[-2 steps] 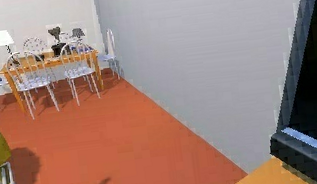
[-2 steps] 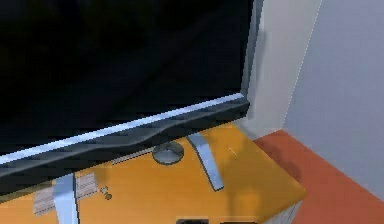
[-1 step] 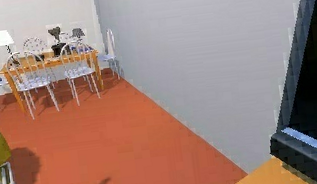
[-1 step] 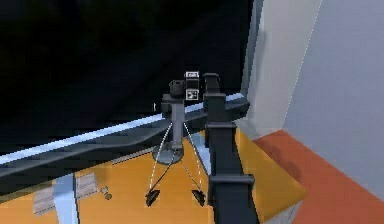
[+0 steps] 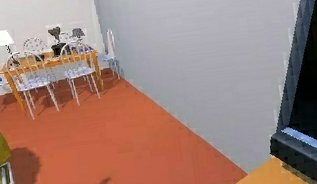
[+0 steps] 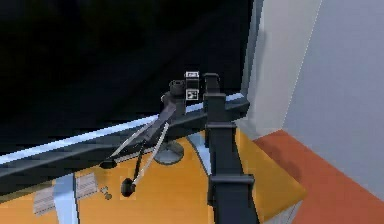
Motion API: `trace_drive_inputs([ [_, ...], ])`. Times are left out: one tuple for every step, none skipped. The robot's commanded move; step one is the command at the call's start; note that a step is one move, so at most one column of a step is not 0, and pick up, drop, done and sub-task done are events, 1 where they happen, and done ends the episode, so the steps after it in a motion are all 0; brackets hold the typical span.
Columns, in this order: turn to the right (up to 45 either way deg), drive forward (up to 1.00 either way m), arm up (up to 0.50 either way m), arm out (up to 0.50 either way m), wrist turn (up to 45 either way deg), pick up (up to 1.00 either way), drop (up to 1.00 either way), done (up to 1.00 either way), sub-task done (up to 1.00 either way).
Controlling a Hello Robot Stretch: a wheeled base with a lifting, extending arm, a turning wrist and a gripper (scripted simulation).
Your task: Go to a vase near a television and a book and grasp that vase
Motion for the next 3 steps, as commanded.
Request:
trace_drive_inputs([
  [0.0,0.0,0.0,0.0,45.0,0.0,0.0,0.0,0.0],
  [0.0,0.0,0.0,0.0,45.0,0.0,0.0,0.0,0.0],
  [0.0,0.0,0.0,0.0,21.0,0.0,0.0,0.0,0.0],
])
